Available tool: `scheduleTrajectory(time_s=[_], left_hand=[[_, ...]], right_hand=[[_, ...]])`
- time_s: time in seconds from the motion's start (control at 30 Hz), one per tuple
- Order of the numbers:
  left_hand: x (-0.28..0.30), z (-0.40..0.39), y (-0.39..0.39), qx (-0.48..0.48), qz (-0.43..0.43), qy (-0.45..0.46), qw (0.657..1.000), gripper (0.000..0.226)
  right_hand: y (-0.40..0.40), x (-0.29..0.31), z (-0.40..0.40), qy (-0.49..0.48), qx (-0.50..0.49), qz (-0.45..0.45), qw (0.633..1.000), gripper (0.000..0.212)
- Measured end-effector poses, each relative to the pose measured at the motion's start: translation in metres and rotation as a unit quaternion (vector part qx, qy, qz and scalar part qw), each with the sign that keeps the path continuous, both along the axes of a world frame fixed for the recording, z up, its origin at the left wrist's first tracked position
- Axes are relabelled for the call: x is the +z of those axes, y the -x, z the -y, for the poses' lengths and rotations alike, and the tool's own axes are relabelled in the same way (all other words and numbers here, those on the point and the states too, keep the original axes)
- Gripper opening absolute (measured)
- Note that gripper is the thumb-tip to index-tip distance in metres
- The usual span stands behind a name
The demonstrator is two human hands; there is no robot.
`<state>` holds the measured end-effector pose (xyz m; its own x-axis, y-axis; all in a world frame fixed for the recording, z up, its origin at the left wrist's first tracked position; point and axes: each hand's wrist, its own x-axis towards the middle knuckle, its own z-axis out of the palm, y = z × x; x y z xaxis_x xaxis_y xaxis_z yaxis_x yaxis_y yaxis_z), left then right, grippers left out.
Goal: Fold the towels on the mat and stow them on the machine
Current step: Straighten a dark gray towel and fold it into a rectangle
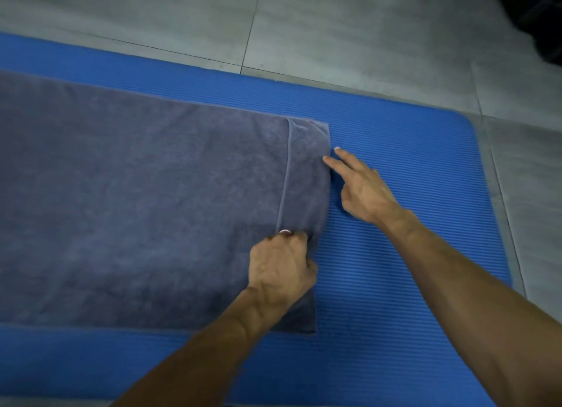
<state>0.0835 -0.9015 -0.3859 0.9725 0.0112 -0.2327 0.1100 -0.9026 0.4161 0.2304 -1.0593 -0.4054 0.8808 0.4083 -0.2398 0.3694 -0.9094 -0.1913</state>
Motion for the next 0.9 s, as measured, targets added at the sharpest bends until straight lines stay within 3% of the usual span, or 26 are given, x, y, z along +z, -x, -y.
scheduleTrajectory(time_s=[0.07,0.13,0.23,0.3,0.4,0.47,0.57,0.7,0.9], left_hand=[[0.005,-0.016,-0.002,0.097,-0.037,0.066,0.992,0.017],[0.001,-0.037,-0.008,0.183,-0.106,0.161,0.964,0.016],[-0.004,-0.067,-0.017,0.267,-0.166,0.301,0.9,0.015],[-0.003,-0.083,-0.02,0.306,-0.162,0.323,0.88,0.025],[0.006,-0.107,-0.017,0.302,-0.098,0.273,0.908,0.026],[0.013,-0.125,-0.012,0.255,-0.057,0.247,0.933,0.038],[0.016,-0.163,-0.007,0.18,-0.045,0.197,0.963,0.031],[0.018,-0.224,0.004,0.182,-0.012,0.144,0.973,0.018],[0.031,-0.323,0.035,0.203,-0.002,0.101,0.974,0.026]], right_hand=[[-0.001,0.003,-0.007,-0.009,0.008,0.004,1.0,0.074],[-0.006,0.006,-0.019,-0.012,0.022,0.012,1.0,0.068],[-0.018,0.011,-0.044,-0.033,0.028,0.032,0.999,0.038],[-0.028,0.016,-0.062,-0.04,0.032,0.042,0.998,0.022],[-0.041,0.026,-0.092,-0.052,0.042,0.046,0.997,0.015],[-0.049,0.033,-0.115,-0.062,0.048,0.049,0.996,0.011],[-0.059,0.044,-0.152,-0.052,0.061,0.057,0.995,0.005],[-0.067,0.06,-0.208,-0.033,0.104,0.062,0.992,0.009],[-0.07,0.085,-0.317,-0.013,0.169,0.056,0.984,0.016]])
